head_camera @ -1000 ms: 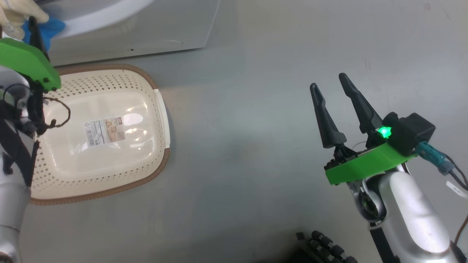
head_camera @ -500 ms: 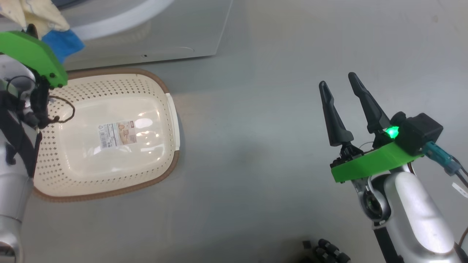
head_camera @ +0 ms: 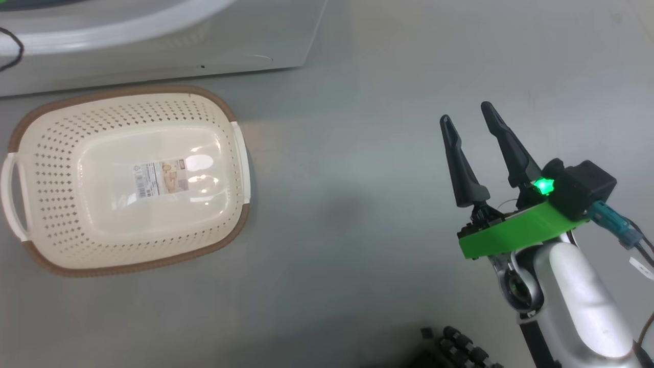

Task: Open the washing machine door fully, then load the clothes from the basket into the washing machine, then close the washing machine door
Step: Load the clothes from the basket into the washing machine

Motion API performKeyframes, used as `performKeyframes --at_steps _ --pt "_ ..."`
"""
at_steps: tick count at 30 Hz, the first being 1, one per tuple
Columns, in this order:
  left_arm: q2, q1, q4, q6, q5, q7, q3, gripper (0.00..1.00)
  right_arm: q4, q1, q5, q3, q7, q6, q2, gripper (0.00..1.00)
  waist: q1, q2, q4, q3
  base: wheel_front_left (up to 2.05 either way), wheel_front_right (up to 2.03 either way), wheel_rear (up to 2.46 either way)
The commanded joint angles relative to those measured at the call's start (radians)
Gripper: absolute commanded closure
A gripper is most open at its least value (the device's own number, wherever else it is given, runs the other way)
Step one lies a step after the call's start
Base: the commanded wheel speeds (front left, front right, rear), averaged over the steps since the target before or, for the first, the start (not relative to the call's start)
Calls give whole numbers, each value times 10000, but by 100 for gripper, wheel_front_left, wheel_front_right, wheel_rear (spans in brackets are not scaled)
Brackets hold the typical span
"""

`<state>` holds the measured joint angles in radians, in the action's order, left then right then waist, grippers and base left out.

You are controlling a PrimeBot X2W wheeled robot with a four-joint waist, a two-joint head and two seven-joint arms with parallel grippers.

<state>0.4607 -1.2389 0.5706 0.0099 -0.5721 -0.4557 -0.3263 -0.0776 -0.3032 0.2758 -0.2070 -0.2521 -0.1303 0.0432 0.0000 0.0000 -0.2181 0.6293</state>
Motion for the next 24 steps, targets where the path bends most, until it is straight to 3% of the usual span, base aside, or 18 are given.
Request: performKeyframes --at_steps 1,11,24 --pt "559 -351 -323 48 64 -66 312 100 321 17 63 -200 -97 -4 70 0 0 0 -180 198 0 0 0" --pt "1545 -1667 0 -26 649 496 417 100 458 -403 701 -698 -97 -4 70 0 0 0 -1164 1385 0 0 0" --pt "2544 -3673 897 -672 1943 4391 301 100 649 -788 1521 -1113 -97 -4 70 0 0 0 -2351 2541 0 0 0"
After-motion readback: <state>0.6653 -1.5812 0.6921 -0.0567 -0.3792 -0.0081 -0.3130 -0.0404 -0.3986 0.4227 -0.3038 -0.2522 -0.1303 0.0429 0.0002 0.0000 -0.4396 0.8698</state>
